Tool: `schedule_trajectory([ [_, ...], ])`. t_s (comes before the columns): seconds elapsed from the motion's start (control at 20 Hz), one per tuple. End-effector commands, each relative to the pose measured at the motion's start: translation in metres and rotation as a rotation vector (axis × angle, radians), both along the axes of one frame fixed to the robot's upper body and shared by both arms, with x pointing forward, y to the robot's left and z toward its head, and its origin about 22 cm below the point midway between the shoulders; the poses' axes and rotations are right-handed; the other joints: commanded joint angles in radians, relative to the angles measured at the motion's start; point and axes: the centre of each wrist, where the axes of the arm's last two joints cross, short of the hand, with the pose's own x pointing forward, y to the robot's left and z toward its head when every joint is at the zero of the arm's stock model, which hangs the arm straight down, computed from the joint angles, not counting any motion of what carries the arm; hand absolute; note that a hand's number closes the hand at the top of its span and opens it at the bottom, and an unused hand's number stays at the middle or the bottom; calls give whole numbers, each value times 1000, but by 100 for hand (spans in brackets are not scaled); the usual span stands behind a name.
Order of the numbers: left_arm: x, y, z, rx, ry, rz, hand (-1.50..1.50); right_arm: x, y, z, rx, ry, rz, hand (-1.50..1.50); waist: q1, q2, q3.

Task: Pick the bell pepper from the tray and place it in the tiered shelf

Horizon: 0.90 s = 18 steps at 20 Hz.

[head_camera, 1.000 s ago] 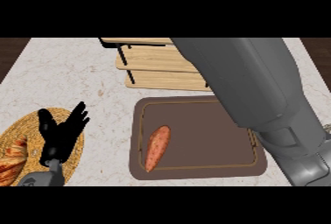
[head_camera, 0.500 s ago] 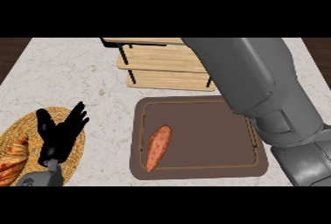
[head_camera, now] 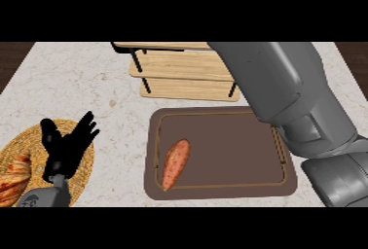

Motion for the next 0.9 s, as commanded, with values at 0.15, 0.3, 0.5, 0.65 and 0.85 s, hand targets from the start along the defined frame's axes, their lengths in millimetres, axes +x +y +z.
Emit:
schedule_trajectory([
  [0.15,6,-2,-4,-16,20,8,0,4,7,-12,-76,33,4,150,-3,1,-3],
  [0.3,1,8,-5,11,25,-2,0,3,-2,5,178,-22,-86,-150,-1,3,-3],
  [0.5,-1,9,10,1,9,-4,0,8,-23,11,325,-63,-99,-150,6,2,-2],
  [0.65,-6,-6,-13,-2,24,3,0,3,-20,14,446,-75,-53,-150,-5,3,-3],
  [0.85,-8,7,-5,-1,14,2,0,3,-35,35,596,-120,-52,-150,4,3,-2],
])
